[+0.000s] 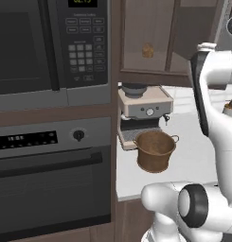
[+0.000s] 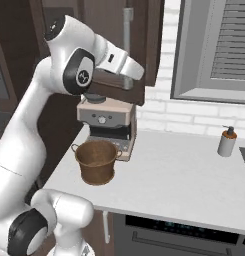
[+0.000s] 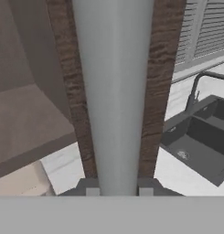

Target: Open the cabinet, pick up the bread from the cabinet and place it in the basket. Then move the basket to the dining counter.

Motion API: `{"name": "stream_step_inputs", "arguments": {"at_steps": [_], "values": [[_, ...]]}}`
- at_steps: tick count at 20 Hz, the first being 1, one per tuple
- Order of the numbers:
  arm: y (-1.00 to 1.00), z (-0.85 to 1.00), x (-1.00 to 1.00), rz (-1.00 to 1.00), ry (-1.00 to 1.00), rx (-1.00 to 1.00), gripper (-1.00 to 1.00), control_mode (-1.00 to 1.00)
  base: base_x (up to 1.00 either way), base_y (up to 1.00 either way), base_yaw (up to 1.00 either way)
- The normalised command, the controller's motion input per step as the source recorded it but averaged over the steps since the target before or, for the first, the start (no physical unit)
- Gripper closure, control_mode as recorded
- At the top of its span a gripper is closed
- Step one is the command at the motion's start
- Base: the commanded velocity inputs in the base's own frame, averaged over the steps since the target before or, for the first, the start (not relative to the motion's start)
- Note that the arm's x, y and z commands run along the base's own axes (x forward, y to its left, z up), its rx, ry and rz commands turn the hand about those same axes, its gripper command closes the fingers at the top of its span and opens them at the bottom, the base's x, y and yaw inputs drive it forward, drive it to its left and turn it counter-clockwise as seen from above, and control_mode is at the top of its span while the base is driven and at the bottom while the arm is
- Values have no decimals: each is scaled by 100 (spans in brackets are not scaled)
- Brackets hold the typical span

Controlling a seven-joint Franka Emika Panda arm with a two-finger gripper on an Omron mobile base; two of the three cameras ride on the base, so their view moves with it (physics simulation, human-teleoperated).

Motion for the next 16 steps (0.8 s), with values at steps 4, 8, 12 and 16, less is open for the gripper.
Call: {"name": "stream_step_inputs", "arguments": {"at_steps": [4, 8, 12, 16], "values": [[69, 12, -100, -20, -2, 0, 100, -100, 0, 0, 0], [83, 12, -100, -10, -1, -4, 100, -100, 0, 0, 0], [96, 1, -100, -2, 0, -6, 100, -100, 0, 0, 0], [100, 0, -100, 0, 0, -6, 100, -100, 0, 0, 0]]}}
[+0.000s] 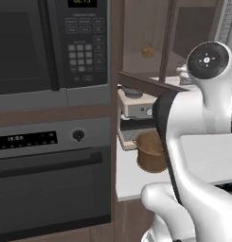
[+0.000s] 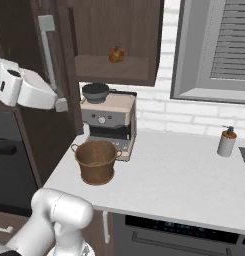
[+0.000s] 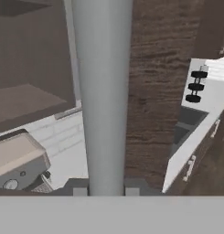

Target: Open the cabinet, pick up the bread from the cabinet and place it in the basket. Then move the basket to the dining counter.

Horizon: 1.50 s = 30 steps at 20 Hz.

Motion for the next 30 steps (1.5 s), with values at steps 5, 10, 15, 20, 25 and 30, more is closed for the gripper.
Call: {"name": "stream_step_inputs", "arguments": {"at_steps": [5, 10, 15, 20, 25, 30], "values": [[99, 0, -79, 0, 0, -12, 100, -100, 0, 0, 0], [91, 0, -13, -3, 8, -10, 100, -100, 0, 0, 0], [60, 0, 0, -5, 13, -5, -100, -100, 0, 0, 0], [19, 0, -2, -4, 5, -2, -100, -100, 0, 0, 0], [7, 1, -32, -6, 0, -2, -100, -100, 0, 0, 0], [-3, 8, -68, -2, 0, 1, -100, -100, 0, 0, 0]]}}
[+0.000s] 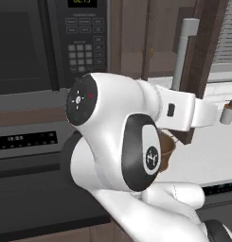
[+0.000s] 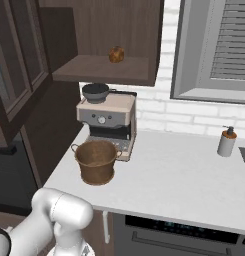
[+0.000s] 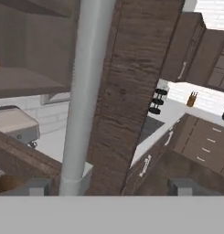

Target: Open the cabinet, pick up the bread from the cabinet and place it in the basket. Then move the basket to the dining counter.

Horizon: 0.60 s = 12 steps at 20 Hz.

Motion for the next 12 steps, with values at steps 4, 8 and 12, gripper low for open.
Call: {"name": "stream_step_inputs", "arguments": {"at_steps": [4, 8, 12], "values": [[-31, -2, -100, 28, -2, 14, -100, -100, 0, 0, 0], [-53, -12, -84, 46, -3, 24, -100, -100, 0, 0, 0], [-86, 0, -21, 36, -5, 24, -100, -100, 0, 0, 0]]}}
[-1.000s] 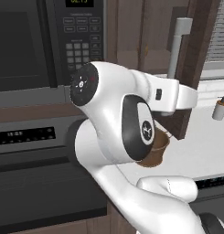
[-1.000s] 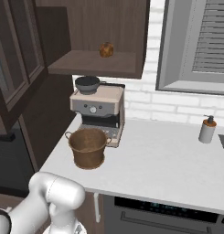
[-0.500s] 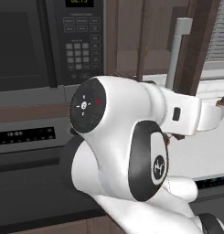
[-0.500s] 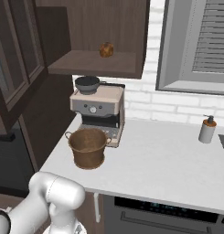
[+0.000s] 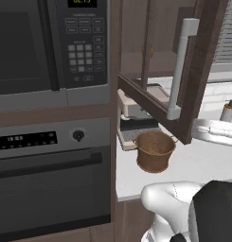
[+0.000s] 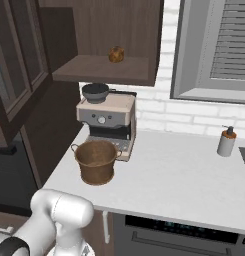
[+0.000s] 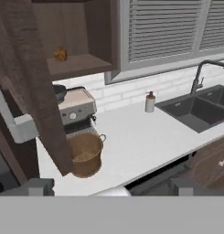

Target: Open the cabinet, pick up the bread from the cabinet and place it in the basket. Then move the basket to the dining counter.

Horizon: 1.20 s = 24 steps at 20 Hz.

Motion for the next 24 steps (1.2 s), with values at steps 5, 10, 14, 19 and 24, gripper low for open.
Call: {"name": "stream_step_inputs", "arguments": {"at_steps": [5, 10, 14, 19, 24], "values": [[-66, 0, 0, 25, -1, 33, -100, -100, 0, 0, 0], [-69, -1, 0, 23, 0, 60, -100, -100, 0, 0, 0], [-46, -2, 13, 27, 3, 67, -100, -100, 0, 0, 0], [-6, -1, 44, 28, 15, 59, -100, -100, 0, 0, 0], [8, -6, 64, 24, 35, 59, -100, -100, 0, 0, 0]]}}
